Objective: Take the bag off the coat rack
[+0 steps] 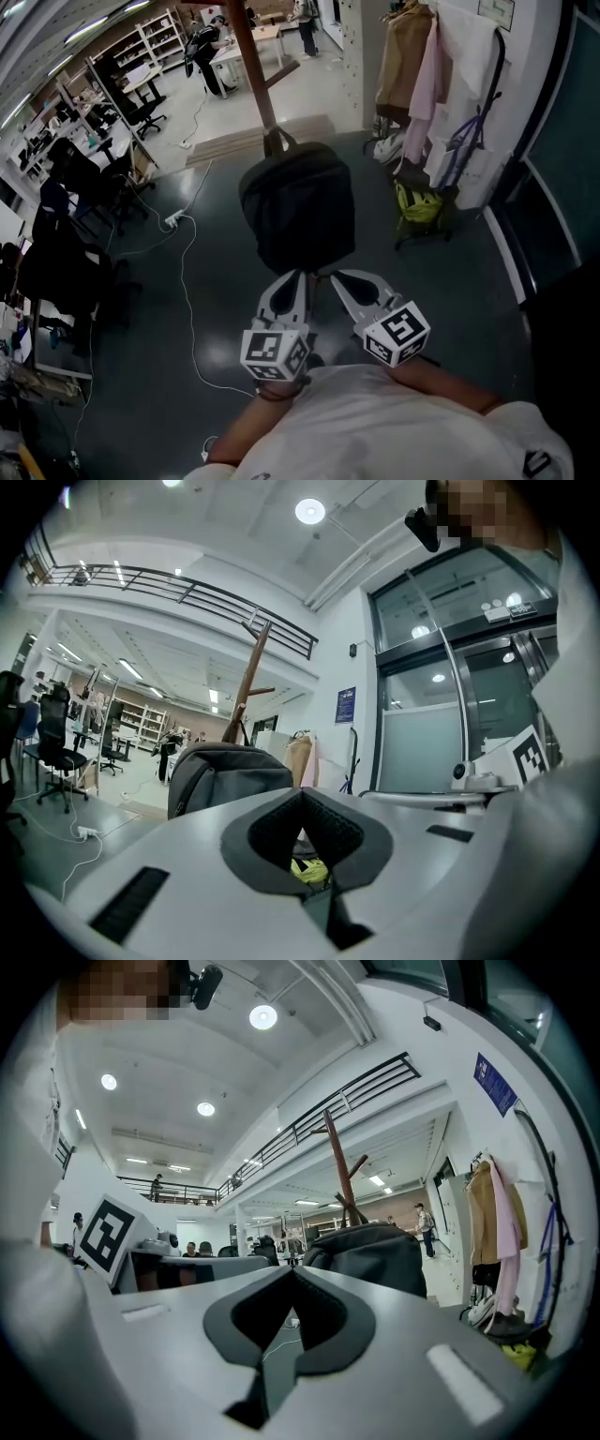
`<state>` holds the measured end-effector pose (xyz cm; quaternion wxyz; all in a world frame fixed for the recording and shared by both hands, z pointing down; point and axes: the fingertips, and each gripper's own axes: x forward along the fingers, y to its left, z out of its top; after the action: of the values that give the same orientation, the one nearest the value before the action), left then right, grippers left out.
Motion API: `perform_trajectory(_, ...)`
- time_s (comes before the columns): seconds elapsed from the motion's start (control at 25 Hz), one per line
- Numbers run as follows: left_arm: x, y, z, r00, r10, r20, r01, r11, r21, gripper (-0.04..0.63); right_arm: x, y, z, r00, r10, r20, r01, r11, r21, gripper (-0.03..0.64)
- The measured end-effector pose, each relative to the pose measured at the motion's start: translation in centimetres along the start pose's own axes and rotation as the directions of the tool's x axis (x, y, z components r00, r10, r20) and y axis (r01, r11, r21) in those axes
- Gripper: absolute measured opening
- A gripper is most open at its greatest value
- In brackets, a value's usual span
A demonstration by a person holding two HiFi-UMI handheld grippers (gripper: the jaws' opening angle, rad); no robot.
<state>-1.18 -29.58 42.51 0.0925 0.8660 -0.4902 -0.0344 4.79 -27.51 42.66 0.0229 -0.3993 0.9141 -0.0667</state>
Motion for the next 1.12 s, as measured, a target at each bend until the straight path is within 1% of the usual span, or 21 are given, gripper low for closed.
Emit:
perform_trajectory(0.28,2.3,4.0,1.9,0.999,-0.051,-0.012,0.051,0.999,0.015,0.006,4.7,-0.8,1.1,0.998,-0.064,0.004,0.064,0.998,-0.003,0.003)
perform_trajectory(0.48,3.8,6.7,3.3,0.995,-0.096,-0.003,0.096,0.995,0.014,0.006,8.1,-0.7,1.5,0.996,-0.092,0.019,0.092,0.996,-0.009,0.003)
perform_trajectory(0.88,6.3,10.1,4.8,0.987,-0.161,-0.023,0.162,0.986,0.046,0.006,13.0,-1.3,2.8,0.986,-0.152,0.065,0.153,0.988,-0.016,0.005)
perform_trajectory(1.12,7.0,11.3,5.4,0.985,-0.172,-0.021,0.173,0.984,0.043,0.006,14.4,-1.6,2.9,0.982,-0.176,0.064,0.178,0.984,-0.022,0.005)
